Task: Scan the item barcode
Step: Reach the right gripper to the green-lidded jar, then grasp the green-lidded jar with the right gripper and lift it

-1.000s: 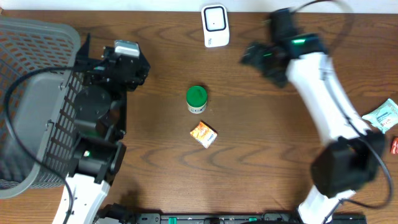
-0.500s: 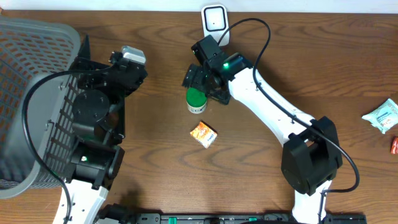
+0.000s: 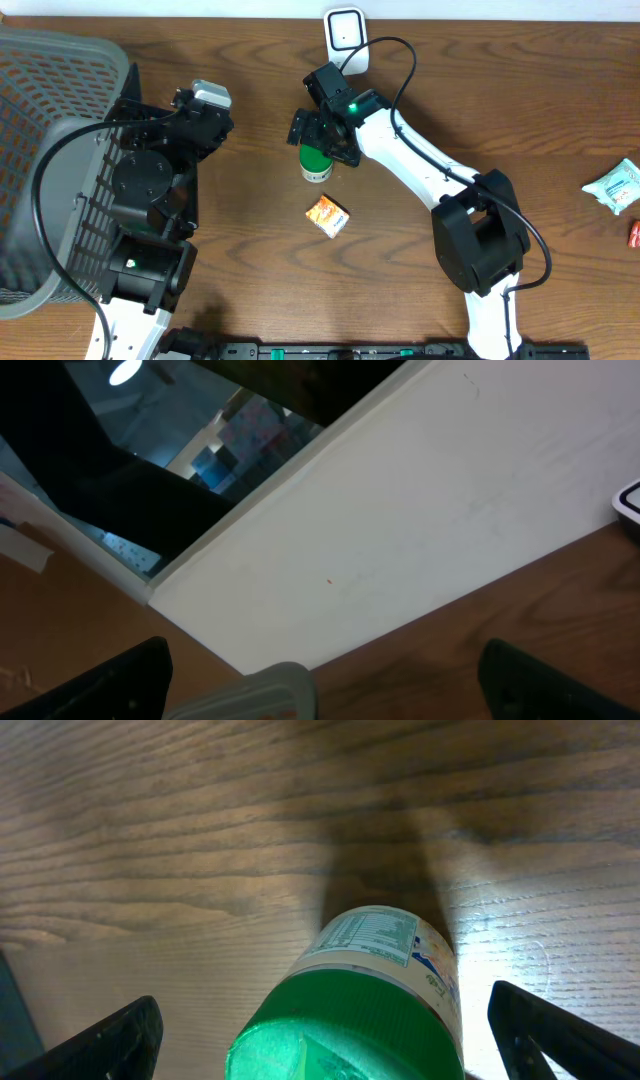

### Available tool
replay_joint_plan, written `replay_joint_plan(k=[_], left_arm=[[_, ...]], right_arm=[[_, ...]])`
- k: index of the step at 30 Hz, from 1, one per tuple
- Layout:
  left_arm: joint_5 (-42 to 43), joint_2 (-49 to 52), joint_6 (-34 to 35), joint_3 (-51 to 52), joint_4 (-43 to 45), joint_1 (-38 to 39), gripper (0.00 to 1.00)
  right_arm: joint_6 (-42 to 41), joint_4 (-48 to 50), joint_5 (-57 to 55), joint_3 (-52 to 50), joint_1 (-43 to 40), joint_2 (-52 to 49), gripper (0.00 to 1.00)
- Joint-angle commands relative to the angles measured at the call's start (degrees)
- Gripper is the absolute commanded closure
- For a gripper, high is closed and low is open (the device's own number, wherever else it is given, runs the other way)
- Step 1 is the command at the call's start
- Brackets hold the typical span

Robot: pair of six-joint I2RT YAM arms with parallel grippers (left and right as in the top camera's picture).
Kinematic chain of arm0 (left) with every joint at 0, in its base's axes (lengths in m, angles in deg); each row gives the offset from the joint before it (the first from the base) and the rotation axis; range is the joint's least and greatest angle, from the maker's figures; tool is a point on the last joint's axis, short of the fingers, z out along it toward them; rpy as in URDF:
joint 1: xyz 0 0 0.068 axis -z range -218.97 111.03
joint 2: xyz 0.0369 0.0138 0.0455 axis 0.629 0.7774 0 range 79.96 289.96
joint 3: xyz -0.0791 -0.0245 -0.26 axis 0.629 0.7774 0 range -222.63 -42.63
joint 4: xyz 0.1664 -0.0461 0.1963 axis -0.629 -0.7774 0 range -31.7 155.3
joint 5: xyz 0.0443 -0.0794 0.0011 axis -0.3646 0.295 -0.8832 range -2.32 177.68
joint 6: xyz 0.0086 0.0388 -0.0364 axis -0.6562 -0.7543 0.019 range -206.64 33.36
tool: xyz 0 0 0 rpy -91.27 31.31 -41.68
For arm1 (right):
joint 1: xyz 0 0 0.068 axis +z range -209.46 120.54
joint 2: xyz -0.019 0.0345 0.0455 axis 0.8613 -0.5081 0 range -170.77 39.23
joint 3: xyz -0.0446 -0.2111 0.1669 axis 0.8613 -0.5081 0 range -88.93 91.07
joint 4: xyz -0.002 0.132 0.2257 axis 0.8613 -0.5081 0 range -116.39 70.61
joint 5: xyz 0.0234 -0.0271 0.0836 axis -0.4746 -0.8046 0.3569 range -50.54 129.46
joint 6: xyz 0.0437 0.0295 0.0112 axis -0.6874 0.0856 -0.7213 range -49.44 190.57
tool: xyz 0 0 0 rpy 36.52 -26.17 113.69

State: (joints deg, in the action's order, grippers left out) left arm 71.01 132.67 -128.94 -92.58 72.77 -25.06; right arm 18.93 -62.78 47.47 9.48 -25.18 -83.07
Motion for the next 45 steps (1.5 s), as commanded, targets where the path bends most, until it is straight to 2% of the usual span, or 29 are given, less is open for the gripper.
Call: replay_joint_plan(k=[1,10,17,20,23,26,28,38,45], left_arm=[[-0.37,-0.52,-0.72,-0.57,-0.28,-0.24,0.02],[-0.37,-0.52,-0.72,-0.57,-1.03,-0.24,0.02],[-0.37,-0.52,-0.72,-0.57,-1.03,-0.24,0.02],[-0.37,-0.79,-0.72,-0.57,-1.05,-0.24,0.02],[-0.37,-1.31,-0.72,-0.55,-1.36,-0.24,0.02],[-0.37,-1.95,-0.70,-0.55,-2.08,-0.24,0.02],[-0.37,-2.32,-0.72,-0.55,-2.73,-0.24,0.02],[-0.37,-3.98,-0.72,-0.55,-4.87,-0.24,0.02],[-0.37,-4.28,-0.72,-0.55,-5.97,-0.24,0.02]], right_arm=[[2.32,0.55,0.48,0.17,0.50,-0.02,0.01],[3.10,0.76,2.40,0.17,1.36,-3.56,0.01],[6.86,0.74,2.60,0.17,2.89,-4.96,0.02],[8.66,0.50,0.74,0.15,2.89,-5.70,0.05],[10.19,-0.46,0.42,0.15,2.86,-6.29,0.14],[10.14,-2.45,-1.64,0.15,2.89,-6.38,0.27],[10.16,-3.19,-3.15,0.15,2.89,-6.38,0.30],[12.85,-4.22,-3.17,0.31,2.05,-5.55,0.40],[18.32,-12.07,-3.02,4.46,1.09,-2.60,0.43]])
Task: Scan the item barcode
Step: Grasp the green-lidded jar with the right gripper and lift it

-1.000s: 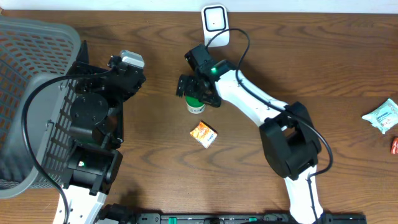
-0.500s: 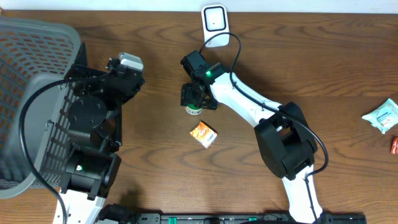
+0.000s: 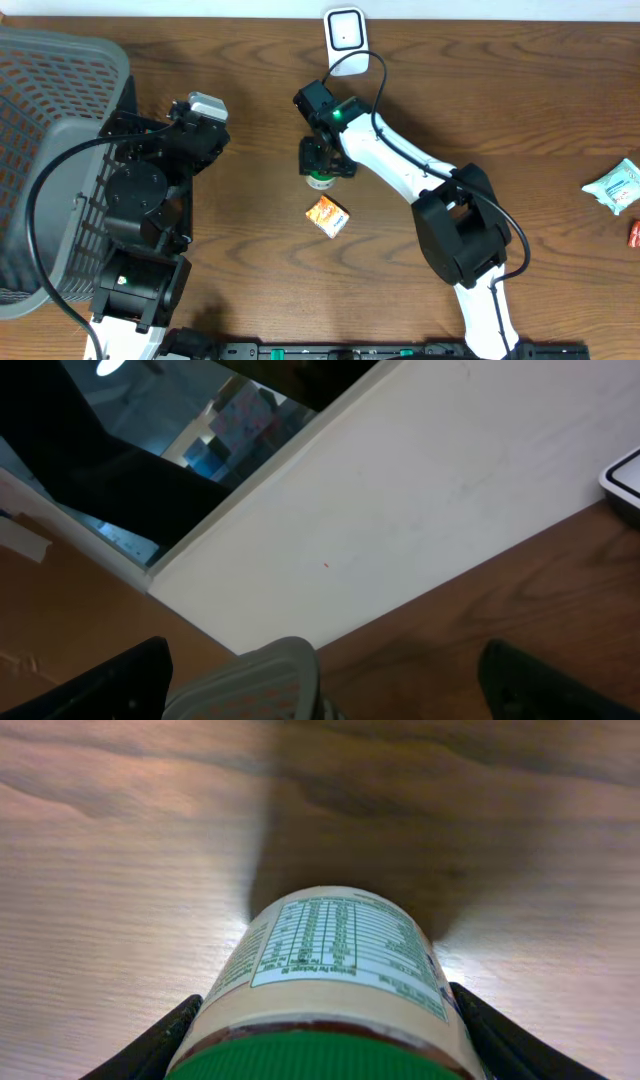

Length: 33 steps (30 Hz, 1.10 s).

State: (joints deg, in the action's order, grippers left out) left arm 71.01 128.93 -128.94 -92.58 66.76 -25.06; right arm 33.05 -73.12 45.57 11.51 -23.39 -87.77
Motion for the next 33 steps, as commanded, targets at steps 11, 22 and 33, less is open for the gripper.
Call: replay_joint_plan(k=[11,22,33], left_arm=[[-0.37,-0.55,-0.70,-0.55,0.00,-0.24,0.02],[-0.37,-0.26,-0.74,-0.55,-2.19,-0.24,0.02],[-0.39,-0.81,-0.72,-0.55,0.74,-0.24,0.02]], right_arm=[[7.39,-19.82,-1.07,11.91,-1.27,6.82,0.41],[10.43,-36.33,1.53,21.97,-2.67,7.76,0.43],[11.69,-42.40,2.23,27.32,-2.71,7.76,0.41]])
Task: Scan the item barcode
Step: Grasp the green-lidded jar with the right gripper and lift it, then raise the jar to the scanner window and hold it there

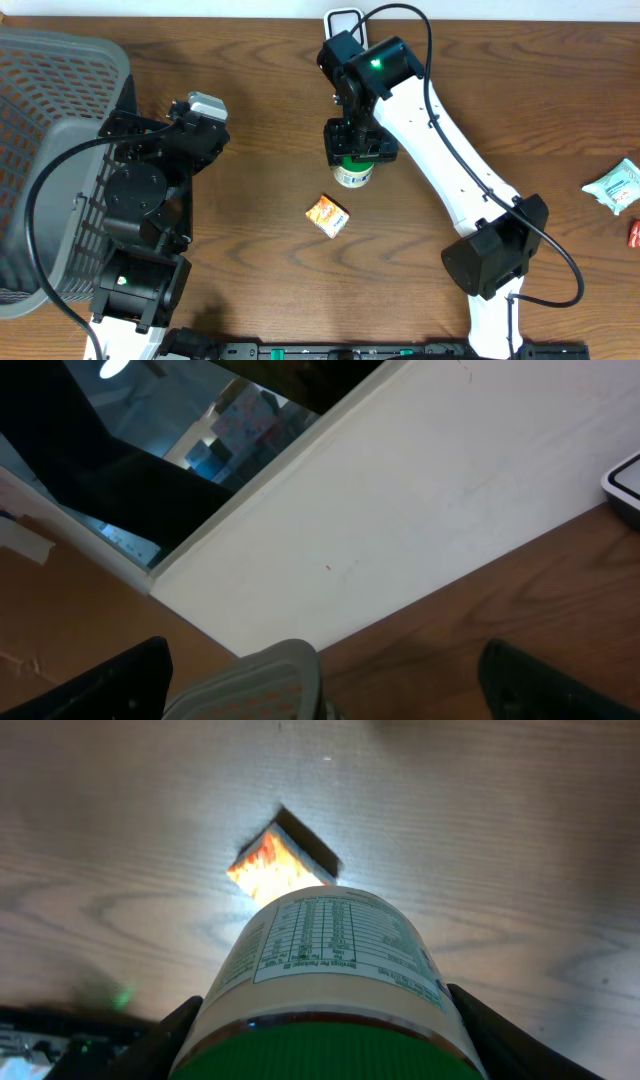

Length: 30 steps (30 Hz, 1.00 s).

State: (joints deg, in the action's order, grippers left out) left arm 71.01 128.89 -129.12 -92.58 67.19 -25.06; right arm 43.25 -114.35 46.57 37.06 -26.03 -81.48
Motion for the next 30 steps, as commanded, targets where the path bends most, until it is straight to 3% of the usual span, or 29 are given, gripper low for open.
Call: replay_joint_plan(k=[1,6,14,22,30], left_arm=[[-0.37,-0.76,-0.55,-0.55,0.31,-0.24,0.02],[-0.37,-0.76,-0.52,-0.55,0.31,-0.24,0.02],[-0.37,-0.74,-0.35,-0.55,0.31,-0.24,0.02],[-0.35,-0.72,-0.35,-0.55,-0.85,-0.24,0.02],[1.22,-0.59,-0.35,-0.55,-2.16,-0.24,0.02]], right_arm=[[1.84,-2.21,2.12,1.77,-0.07,1.46,0.42],[6.60,-2.36,11.61,1.57,-0.11,1.46,0.44],[6.29,3.48,3.96,1.66,-1.55,1.46,0.43],[11.10,-2.38,14.34,1.77,-2.45,1.46,0.43],[14.12,-2.36,25.46,1.73,-3.93,1.44,0.36]])
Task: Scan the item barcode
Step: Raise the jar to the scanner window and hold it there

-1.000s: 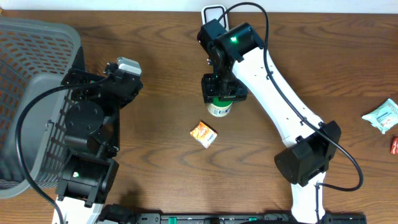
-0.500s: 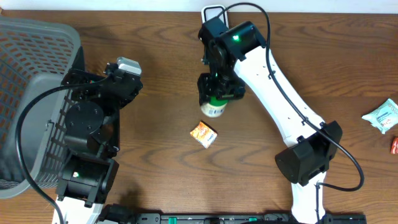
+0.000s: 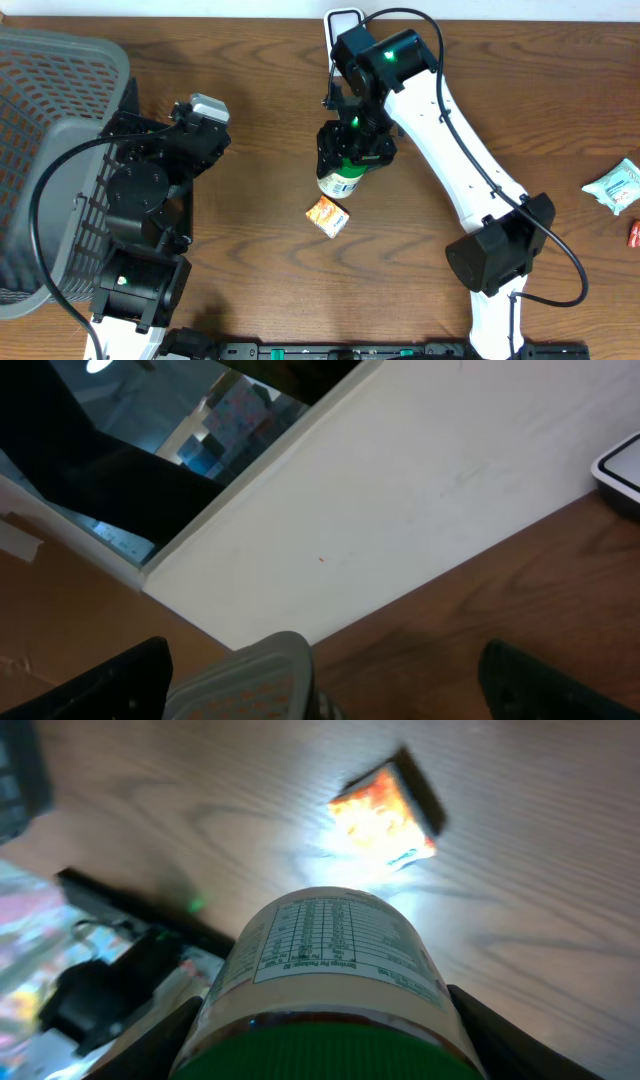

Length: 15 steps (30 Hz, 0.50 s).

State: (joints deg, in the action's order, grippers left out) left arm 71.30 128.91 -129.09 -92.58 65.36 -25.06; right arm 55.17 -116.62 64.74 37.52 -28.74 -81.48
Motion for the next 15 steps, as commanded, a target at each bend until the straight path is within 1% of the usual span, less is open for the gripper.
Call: replay_joint_plan(k=[1,4,7,10,12,15], left_arm=[[0.94,-0.61,-0.37,-0.55,-0.57,-0.24,0.02],[0.94,-0.57,-0.35,-0.55,-1.51,-0.24,0.02],[0.94,0.09,-0.37,-0.55,-1.57,-0.24,0.02],[0.94,1.25,-0.37,-0.55,-1.57,-0.24,0.02],[0.94,2.23,-0.37,-0.55,-1.55,-0.24,0.02],[1.40,3.96,-0.39,-0.55,-1.53,-0.24,0.02]], right_arm=[[2.21,-0.09,9.22,1.22,-1.46,1.44,0.36],[2.19,-0.11,13.97,0.92,-1.60,1.44,0.37],[1.25,-0.11,15.78,0.87,-1.53,1.44,0.37],[0.63,-0.09,15.72,0.85,-1.75,1.44,0.38],[0.61,-0.09,14.62,0.85,-2.29,1.44,0.40],[-1.20,0.74,9.46,0.87,-3.69,1.44,0.44]])
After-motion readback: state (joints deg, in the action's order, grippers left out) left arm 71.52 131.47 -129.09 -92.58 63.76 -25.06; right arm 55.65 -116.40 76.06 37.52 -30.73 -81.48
